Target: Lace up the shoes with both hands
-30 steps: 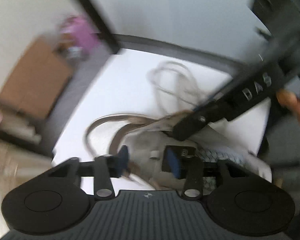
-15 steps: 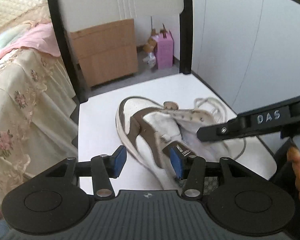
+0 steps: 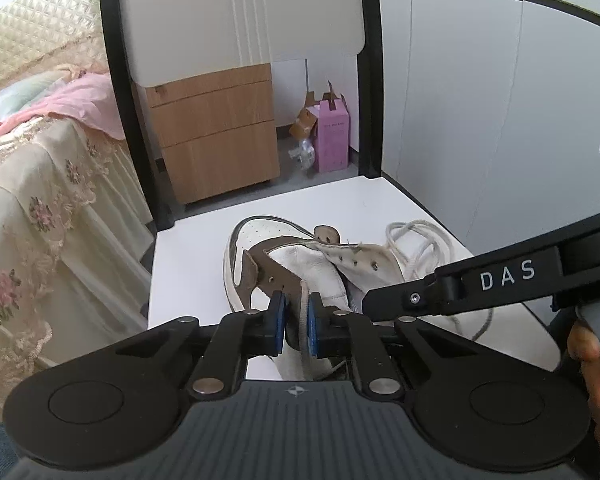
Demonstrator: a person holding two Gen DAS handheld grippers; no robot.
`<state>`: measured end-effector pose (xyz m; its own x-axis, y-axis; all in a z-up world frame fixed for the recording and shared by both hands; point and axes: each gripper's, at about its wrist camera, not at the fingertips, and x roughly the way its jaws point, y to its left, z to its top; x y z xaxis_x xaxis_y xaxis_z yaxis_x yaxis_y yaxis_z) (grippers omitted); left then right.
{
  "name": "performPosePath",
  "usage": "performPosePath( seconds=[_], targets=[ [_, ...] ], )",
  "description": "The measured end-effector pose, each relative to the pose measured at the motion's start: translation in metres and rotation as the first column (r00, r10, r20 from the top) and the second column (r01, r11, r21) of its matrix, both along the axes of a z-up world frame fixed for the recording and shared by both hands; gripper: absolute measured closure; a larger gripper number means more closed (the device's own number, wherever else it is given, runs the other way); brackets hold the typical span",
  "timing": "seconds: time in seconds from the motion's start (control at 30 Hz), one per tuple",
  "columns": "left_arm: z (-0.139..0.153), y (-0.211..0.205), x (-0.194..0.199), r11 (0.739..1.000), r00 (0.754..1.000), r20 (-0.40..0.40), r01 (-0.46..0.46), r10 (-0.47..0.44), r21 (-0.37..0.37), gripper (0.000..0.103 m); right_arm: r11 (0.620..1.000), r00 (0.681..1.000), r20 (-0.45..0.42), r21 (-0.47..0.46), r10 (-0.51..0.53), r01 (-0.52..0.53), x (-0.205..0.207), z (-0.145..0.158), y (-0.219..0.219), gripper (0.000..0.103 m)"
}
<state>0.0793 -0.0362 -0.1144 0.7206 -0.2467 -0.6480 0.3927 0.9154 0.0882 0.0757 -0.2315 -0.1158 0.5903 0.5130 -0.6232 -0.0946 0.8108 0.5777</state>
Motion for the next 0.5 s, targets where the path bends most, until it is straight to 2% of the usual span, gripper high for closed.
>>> performPosePath(
  seconds=[0.07, 0.2, 0.33, 0.4, 0.5],
  targets=[
    [0.001, 0.003, -0.003, 1.0, 1.0, 0.013, -0.006, 0.006, -0.009, 0.089, 1.0, 1.0, 0.004, 0.011, -0.003, 0.003, -0.002, 0.001, -0.005, 0.083],
    [0.004, 0.011, -0.006, 0.998, 0.999, 0.035, -0.02, 0.022, -0.061, 0.089, 0.992, 0.998, 0.026, 0.114, -0.057, 0.054, -0.011, 0.007, -0.028, 0.08],
    [0.009, 0.013, -0.007, 0.995, 0.997, 0.067, -0.018, 0.024, -0.097, 0.089, 0.968, 0.985, 0.047, 0.195, -0.169, 0.157, -0.016, 0.013, -0.06, 0.077],
    [0.009, 0.01, -0.007, 0.995, 0.996, 0.081, -0.012, 0.02, -0.098, 0.088, 0.958, 0.971, 0.025, 0.168, -0.238, 0.231, -0.015, 0.011, -0.073, 0.074],
    [0.008, 0.005, -0.009, 0.996, 0.995, 0.101, -0.001, 0.01, -0.094, 0.087, 0.954, 0.957, -0.027, 0.075, -0.289, 0.29, -0.01, 0.002, -0.08, 0.074]
  ],
)
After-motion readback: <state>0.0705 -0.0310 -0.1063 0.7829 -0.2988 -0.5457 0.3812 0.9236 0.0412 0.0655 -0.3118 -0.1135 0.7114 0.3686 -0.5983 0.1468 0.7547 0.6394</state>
